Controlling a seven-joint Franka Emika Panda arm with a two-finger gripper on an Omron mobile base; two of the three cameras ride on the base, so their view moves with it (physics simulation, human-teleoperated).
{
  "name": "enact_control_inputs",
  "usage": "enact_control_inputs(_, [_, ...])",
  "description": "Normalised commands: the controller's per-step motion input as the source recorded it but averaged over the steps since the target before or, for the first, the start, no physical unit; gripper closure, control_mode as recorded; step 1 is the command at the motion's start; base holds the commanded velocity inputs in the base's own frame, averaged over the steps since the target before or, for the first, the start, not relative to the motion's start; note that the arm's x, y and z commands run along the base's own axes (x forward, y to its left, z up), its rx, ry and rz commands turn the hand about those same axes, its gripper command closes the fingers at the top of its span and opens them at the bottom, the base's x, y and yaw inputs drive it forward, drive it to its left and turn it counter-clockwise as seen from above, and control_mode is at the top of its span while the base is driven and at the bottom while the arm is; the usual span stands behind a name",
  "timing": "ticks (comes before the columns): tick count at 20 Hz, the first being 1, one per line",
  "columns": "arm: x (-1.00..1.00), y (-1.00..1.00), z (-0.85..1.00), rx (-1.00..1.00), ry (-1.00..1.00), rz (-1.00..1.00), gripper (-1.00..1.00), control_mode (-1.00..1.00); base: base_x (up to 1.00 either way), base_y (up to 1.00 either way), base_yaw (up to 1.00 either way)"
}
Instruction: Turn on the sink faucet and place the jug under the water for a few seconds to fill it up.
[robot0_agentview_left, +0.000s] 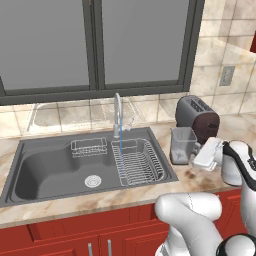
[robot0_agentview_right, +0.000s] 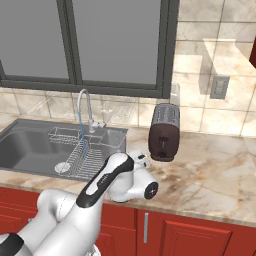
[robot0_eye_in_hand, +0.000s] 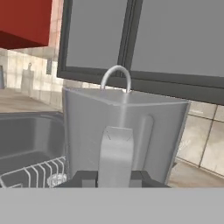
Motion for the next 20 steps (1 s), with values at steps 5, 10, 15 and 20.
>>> enact_control_inputs(5, [0.15,0.55,0.0,0.0,0.0,0.22,1.0,-1.0,0.0,0.0,0.0])
enact_control_inputs(10, [0.34,0.42,0.0,-0.01,0.02,0.2,1.0,-1.0,0.0,0.0,0.0])
enact_control_inputs(15, [0.47,0.18,0.0,-0.01,0.12,0.09,1.0,-1.0,0.0,0.0,0.0])
enact_control_inputs(20, [0.52,0.19,0.0,-0.02,0.16,0.0,1.0,-1.0,0.0,0.0,0.0])
